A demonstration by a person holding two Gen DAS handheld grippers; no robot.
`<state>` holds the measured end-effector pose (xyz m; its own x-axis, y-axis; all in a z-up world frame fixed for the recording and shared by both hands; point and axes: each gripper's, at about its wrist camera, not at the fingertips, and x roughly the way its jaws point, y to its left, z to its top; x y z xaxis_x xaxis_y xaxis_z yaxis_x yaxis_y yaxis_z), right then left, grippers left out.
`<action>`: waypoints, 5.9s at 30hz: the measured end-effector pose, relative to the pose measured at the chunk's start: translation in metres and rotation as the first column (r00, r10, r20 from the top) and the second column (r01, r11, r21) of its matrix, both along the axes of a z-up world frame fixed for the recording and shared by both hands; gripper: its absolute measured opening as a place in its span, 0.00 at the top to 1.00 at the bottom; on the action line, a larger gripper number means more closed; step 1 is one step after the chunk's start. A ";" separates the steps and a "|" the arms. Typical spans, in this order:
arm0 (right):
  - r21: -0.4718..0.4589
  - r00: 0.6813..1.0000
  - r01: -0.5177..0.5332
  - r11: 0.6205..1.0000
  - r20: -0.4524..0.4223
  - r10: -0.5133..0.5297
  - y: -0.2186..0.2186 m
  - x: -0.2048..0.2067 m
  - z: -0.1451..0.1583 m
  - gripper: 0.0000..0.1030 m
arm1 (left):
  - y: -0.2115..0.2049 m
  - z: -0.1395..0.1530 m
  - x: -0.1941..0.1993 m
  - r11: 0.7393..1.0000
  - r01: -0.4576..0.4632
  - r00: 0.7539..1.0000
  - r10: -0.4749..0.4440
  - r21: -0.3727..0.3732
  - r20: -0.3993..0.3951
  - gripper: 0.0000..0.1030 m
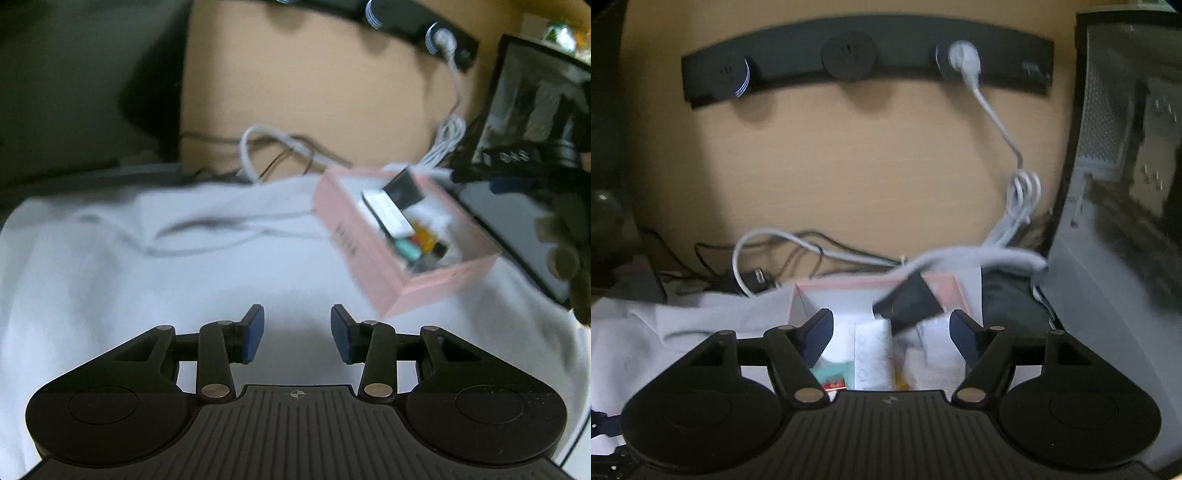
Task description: Organize rigid objects
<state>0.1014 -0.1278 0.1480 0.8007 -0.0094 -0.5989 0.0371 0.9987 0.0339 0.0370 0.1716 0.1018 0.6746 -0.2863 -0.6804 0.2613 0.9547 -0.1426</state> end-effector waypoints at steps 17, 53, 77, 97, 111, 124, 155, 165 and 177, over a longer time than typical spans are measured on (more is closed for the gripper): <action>-0.060 0.966 0.146 0.987 -0.205 -0.156 0.028 -0.104 -0.131 0.24 | -0.037 -0.057 -0.023 0.995 0.087 0.996 -0.085 0.056 -0.036 0.50; -0.019 0.984 0.168 0.986 -0.053 -0.169 0.008 -0.119 -0.155 0.00 | -0.078 -0.072 -0.026 0.990 0.015 0.995 -0.030 0.143 0.099 0.31; -0.018 0.984 0.168 0.986 -0.054 -0.169 0.007 -0.120 -0.155 0.00 | -0.078 -0.072 -0.025 0.990 0.018 0.995 -0.032 0.142 0.099 0.31; -0.018 0.984 0.169 0.985 -0.054 -0.170 0.007 -0.120 -0.155 0.00 | -0.078 -0.072 -0.025 0.989 0.017 0.995 -0.031 0.144 0.100 0.31; -0.018 0.984 0.169 0.985 -0.054 -0.170 0.008 -0.120 -0.154 0.00 | -0.078 -0.072 -0.025 0.990 0.016 0.995 -0.030 0.140 0.099 0.31; -0.018 0.984 0.169 0.985 -0.053 -0.170 0.007 -0.120 -0.155 0.00 | -0.079 -0.072 -0.024 0.990 0.015 0.995 -0.029 0.138 0.099 0.31; -0.017 0.984 0.169 0.985 -0.053 -0.170 0.007 -0.119 -0.154 0.00 | -0.078 -0.072 -0.024 0.990 0.015 0.995 -0.028 0.137 0.100 0.31; -0.017 0.984 0.169 0.985 -0.053 -0.170 0.008 -0.119 -0.155 0.00 | -0.078 -0.072 -0.025 0.990 0.014 0.995 -0.028 0.137 0.100 0.31; -0.018 0.984 0.170 0.985 -0.053 -0.170 0.008 -0.119 -0.154 0.00 | -0.078 -0.072 -0.025 0.991 0.014 0.995 -0.028 0.136 0.100 0.31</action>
<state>-0.0181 -0.1198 -0.0064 0.7529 -0.1506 -0.6407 0.2077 0.9781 0.0142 0.0124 0.0934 0.0295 0.7372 -0.2109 -0.6420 0.2876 0.9576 0.0156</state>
